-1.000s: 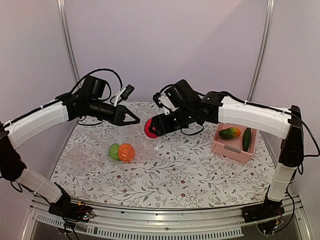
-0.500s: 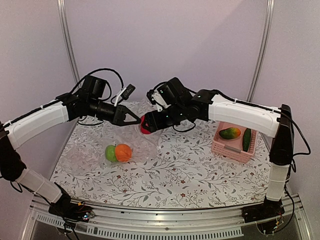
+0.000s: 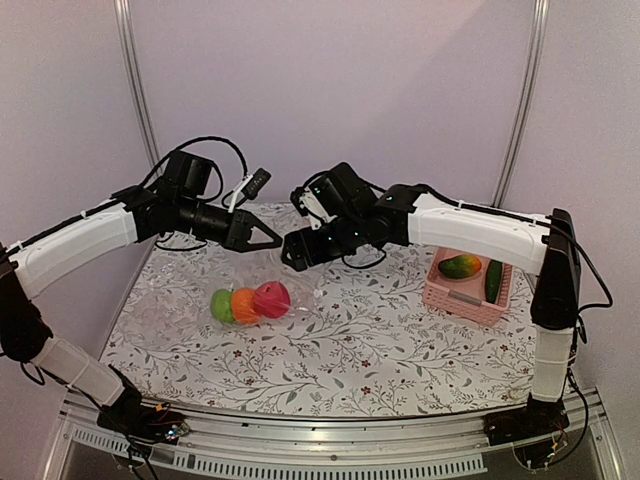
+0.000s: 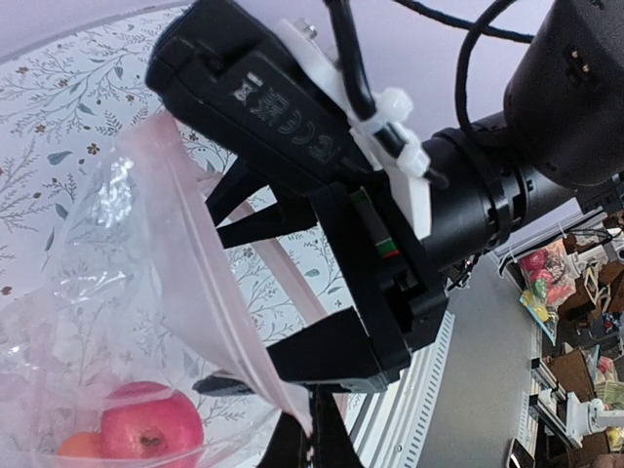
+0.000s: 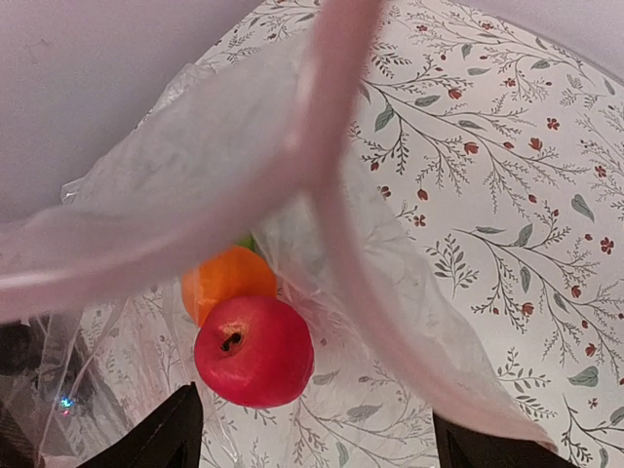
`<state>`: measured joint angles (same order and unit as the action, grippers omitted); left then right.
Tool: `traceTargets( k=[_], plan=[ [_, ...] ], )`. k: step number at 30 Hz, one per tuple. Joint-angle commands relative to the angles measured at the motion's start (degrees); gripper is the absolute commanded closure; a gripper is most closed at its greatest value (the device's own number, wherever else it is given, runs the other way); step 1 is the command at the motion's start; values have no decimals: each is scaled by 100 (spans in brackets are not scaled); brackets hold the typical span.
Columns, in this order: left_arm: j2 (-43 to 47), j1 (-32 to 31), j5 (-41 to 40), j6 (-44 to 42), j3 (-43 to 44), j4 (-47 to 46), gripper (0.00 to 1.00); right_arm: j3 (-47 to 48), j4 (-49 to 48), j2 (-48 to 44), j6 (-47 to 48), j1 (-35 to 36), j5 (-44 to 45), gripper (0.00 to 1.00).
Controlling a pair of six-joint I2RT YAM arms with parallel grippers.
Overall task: Place the food in the zip-top bag and seal the zipper
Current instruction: Place the fake fruit in the zipper food storage bag.
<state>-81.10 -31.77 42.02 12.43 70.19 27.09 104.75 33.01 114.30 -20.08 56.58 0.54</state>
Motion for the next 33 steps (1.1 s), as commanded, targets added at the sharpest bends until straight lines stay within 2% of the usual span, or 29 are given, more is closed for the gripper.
traceTargets(
  k=[1,14,20,24,27,33],
  plan=[
    [166,-58,53,-56,-31,-75,100,126,22,-34,61,28,81,18],
    [154,-19,-187,-108,-6,15,100,-21,37,-368,150,24,15,19],
    [111,150,-710,4,12,92,100,-327,39,-923,305,28,-376,19],
    [118,270,-751,53,21,103,100,-638,84,-1482,362,20,-504,19],
    [162,285,-810,14,12,112,100,-839,292,-1993,396,23,-146,19],
    [236,289,-767,-26,5,118,100,-1101,1076,-2715,646,-107,1169,19]
  ],
)
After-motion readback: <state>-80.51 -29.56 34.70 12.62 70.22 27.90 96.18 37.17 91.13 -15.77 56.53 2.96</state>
